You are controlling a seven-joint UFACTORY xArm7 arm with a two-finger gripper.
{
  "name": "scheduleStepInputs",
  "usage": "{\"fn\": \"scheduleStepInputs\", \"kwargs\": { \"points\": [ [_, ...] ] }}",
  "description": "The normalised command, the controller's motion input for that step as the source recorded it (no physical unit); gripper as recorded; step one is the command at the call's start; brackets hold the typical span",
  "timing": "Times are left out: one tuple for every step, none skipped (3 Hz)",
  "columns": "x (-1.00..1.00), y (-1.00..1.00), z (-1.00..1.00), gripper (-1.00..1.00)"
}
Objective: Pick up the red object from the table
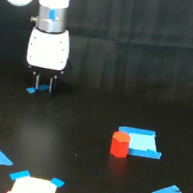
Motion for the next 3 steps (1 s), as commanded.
{"fn": "scheduleStepInputs", "kwargs": {
  "points": [
    [0.65, -0.07, 0.03, 1.0],
    [1.0, -0.04, -0.25, 0.13],
    [1.0, -0.05, -0.1, 1.0]
  ]
}}
